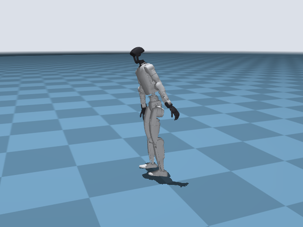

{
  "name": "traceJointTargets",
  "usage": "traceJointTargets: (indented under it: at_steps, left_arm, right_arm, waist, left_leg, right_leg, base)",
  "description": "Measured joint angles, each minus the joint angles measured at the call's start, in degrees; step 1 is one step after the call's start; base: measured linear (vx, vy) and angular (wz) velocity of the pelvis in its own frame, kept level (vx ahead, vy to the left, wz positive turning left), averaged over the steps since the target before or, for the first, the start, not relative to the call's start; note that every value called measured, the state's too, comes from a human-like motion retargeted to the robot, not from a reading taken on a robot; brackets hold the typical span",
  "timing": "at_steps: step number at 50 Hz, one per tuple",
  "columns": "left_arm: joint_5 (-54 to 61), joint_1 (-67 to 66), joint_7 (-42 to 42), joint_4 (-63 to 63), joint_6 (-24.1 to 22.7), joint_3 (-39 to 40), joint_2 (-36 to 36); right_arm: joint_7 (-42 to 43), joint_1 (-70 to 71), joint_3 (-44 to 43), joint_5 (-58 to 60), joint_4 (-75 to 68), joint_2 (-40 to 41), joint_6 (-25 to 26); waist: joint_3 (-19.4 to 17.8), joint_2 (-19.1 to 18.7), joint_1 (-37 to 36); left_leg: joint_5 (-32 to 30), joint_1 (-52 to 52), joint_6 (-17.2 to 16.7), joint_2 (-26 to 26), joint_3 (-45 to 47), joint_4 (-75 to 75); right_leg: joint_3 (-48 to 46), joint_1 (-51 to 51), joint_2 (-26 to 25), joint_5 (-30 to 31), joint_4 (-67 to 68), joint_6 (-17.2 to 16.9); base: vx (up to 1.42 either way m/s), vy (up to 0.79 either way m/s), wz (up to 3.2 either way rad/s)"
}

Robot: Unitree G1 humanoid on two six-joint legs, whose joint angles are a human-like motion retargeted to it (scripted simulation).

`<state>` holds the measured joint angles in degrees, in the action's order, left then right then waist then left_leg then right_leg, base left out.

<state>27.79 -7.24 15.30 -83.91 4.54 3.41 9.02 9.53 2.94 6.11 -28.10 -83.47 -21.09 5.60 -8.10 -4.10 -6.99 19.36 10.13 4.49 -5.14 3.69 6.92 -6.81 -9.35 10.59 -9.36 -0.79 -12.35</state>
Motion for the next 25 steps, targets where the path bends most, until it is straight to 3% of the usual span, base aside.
traceJointTargets:
  at_steps: [4,7,12,17,21,25]
  left_arm:
    - [2.92,-0.23,-1.03,-0.13,0.96,-0.32,1.39]
    - [-0.37,0.72,-1.71,0.72,1.00,-0.63,3.61]
    - [-4.33,5.49,1.05,5.53,-1.03,-0.63,4.35]
    - [-7.98,12.82,-3.17,17.61,-3.93,-9.04,4.63]
    - [-20.64,17.09,-6.67,40.89,-6.07,-17.58,16.13]
    - [-25.09,20.02,-1.90,66.34,-9.44,-21.06,33.07]
  right_arm:
    - [-0.42,-1.60,7.49,8.55,0.93,1.19,2.61]
    - [-1.18,-4.81,8.47,9.11,7.45,2.37,1.11]
    - [-3.72,-8.68,6.86,6.87,16.39,1.90,-2.49]
    - [-5.93,-3.62,8.64,11.55,19.63,0.04,-2.67]
    - [-6.98,-1.29,8.56,17.79,36.74,-5.62,-4.77]
    - [-5.83,-2.68,5.50,21.83,61.13,-16.59,-8.23]
  waist:
    - [-1.43,5.42,1.18]
    - [-0.29,8.19,3.77]
    - [3.55,6.21,8.28]
    - [2.68,5.52,12.46]
    - [-0.96,8.22,13.95]
    - [-3.84,10.50,13.42]
  left_leg:
    - [1.98,1.24,3.16,-2.45,2.03,8.98]
    - [0.84,-0.36,2.16,-2.43,0.99,14.30]
    - [-0.52,-7.57,-3.09,2.41,-3.97,5.96]
    - [2.64,-10.70,-5.19,5.04,-7.58,-3.19]
    - [1.91,-10.59,-2.60,5.34,-8.81,-5.92]
    - [0.90,-9.98,-0.87,4.47,-8.13,-6.27]
  right_leg:
    - [-2.42,-2.70,3.57,3.32,-1.71,-2.64]
    - [-5.64,-3.34,4.63,3.81,-2.34,-2.65]
    - [-12.83,-3.56,2.62,4.82,-1.68,-2.65]
    - [-17.93,-3.67,2.03,6.09,0.37,-2.65]
    - [-19.55,-4.80,2.59,7.28,1.57,-2.65]
    - [-19.97,-5.58,3.40,4.98,1.81,-2.65]
  base:
    - [-0.32,-0.06,0.69]
    - [-0.22,-0.01,1.02]
    - [-0.19,0.12,1.22]
    - [-0.26,0.16,0.96]
    - [-0.34,0.14,0.44]
    - [-0.29,0.21,-0.26]
